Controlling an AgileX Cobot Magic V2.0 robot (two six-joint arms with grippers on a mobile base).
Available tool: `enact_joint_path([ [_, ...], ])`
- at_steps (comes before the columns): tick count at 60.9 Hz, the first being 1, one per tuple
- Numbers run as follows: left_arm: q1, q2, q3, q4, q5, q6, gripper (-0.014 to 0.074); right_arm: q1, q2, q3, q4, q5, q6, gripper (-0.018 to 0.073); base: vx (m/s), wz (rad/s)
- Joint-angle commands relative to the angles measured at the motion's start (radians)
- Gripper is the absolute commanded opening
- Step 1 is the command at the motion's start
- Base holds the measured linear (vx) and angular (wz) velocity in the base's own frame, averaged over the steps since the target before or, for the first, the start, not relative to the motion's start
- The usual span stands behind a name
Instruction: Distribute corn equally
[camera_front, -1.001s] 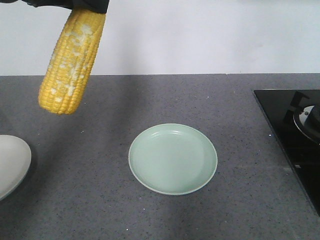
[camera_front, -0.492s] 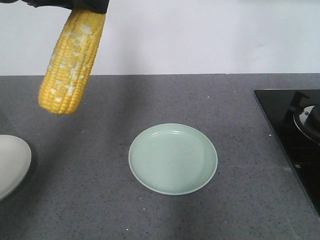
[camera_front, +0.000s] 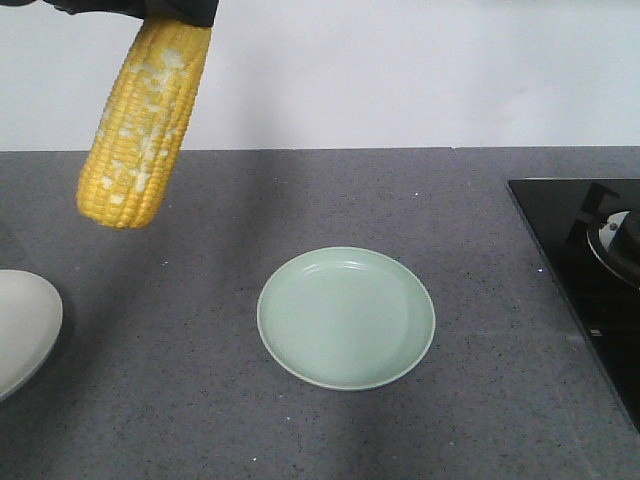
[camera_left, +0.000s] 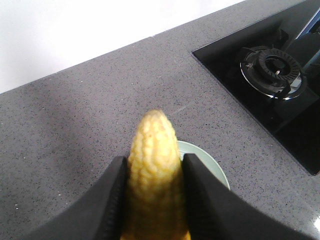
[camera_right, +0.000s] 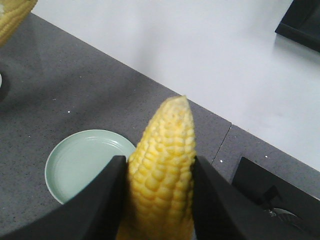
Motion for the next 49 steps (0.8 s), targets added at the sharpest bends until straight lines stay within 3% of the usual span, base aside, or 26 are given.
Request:
enact_joint_path([
  [1,-0.002,-0.036,-0.025,-0.017,-0.029,0.0,-0.0006,-0.007,0.001,-0.02,0.019,-0.008,-0.006,-0.0001,0.0,0.0],
  [49,-0.002,-0.036,-0.025,-0.017,-0.029,0.0,-0.0006,-0.007,0.001,-0.02,0.019,-0.009,-0.006,-0.0001,0.0,0.0],
])
